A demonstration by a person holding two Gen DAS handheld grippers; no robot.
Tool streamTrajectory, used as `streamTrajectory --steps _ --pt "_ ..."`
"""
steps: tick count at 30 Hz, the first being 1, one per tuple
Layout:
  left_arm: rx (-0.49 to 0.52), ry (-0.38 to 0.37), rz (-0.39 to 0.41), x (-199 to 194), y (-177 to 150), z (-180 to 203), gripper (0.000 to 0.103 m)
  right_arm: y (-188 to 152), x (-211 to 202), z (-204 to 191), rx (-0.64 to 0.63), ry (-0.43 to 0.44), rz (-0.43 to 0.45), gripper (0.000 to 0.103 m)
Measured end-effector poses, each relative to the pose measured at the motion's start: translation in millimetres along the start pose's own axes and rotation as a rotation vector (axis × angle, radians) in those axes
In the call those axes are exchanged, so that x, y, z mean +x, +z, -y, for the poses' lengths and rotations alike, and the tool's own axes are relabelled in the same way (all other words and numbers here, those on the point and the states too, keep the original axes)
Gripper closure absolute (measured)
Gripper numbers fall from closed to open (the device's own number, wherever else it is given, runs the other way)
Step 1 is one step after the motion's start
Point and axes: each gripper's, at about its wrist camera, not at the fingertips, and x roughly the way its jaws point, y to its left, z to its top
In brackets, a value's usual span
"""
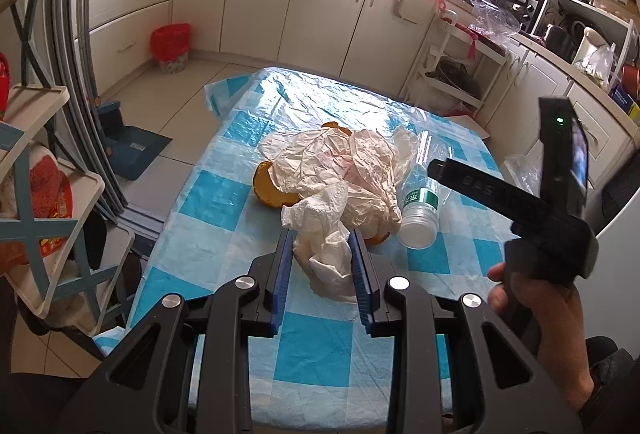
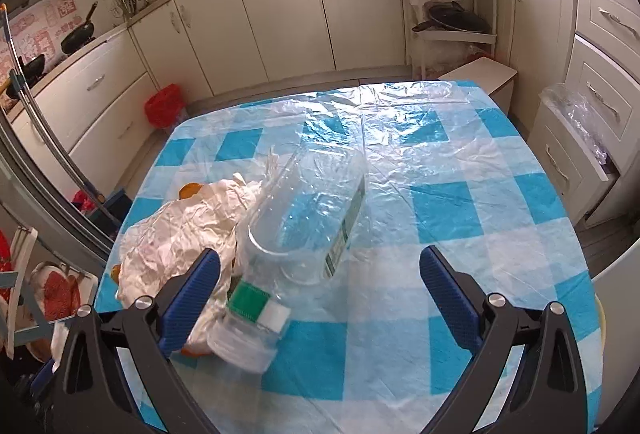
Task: Collect trash
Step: 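Grasp the clear plastic bottle with the right tool while the left tool holds the tissue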
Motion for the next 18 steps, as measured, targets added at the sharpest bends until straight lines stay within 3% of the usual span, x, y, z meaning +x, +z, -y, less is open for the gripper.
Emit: streamTrajectory --steps 4,7,18 --pt "-0.038 -0.014 0.007 -3 3 -12 0.076 4 30 -12 -0.027 -0.064 -0.064 0.007" --pt "-0.053 -0.022 0.016 -6 4 -17 0.076 2 43 -4 -0.025 -0.062 -0.099 0.007" --pt "-0.061 -0.058 0.035 -13 6 -16 0.076 -1 28 56 -0.061 -0.086 -0.169 0.009"
